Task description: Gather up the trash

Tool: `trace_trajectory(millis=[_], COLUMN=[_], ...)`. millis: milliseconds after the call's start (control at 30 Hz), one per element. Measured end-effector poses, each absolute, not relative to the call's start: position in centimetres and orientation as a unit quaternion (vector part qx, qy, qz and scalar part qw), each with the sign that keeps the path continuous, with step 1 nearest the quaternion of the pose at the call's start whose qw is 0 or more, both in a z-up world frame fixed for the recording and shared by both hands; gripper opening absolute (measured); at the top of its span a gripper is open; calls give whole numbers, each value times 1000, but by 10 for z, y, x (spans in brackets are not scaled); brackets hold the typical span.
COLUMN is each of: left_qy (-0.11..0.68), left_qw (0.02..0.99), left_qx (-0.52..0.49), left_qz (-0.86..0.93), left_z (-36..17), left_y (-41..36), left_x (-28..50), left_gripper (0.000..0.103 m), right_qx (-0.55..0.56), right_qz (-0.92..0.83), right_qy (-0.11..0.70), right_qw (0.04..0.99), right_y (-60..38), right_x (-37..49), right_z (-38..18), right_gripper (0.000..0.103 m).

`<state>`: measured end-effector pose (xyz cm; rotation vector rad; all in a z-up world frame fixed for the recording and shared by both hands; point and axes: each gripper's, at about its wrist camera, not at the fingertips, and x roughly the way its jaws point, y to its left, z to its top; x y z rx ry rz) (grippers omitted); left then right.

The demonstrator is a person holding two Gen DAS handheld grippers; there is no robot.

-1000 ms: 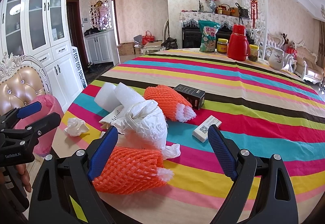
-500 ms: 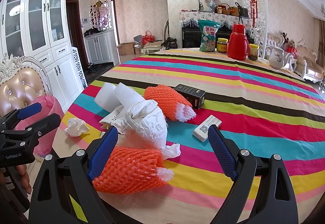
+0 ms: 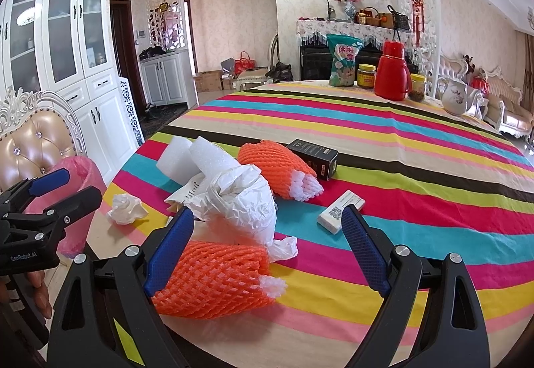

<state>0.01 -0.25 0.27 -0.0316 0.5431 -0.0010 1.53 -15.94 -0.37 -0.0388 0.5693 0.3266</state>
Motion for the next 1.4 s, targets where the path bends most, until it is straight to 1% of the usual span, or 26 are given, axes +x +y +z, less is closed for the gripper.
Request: trace_trajectory(millis=[1000,1400], left_qy=[268,272], left_qw=[963,962], left_qx=[-20,-28], left_qz=[7,13], left_z=[3,-1], left_y=[2,10], left_x=[-2,-2], left_gripper=[99,99], right_qx=[-20,-33], right_qz=[162,177], right_qy=[282,325], right_qw=[945,928], right_y=[-159,-138], right_x=[15,13], right_z=[-5,-35], right_gripper=[84,84])
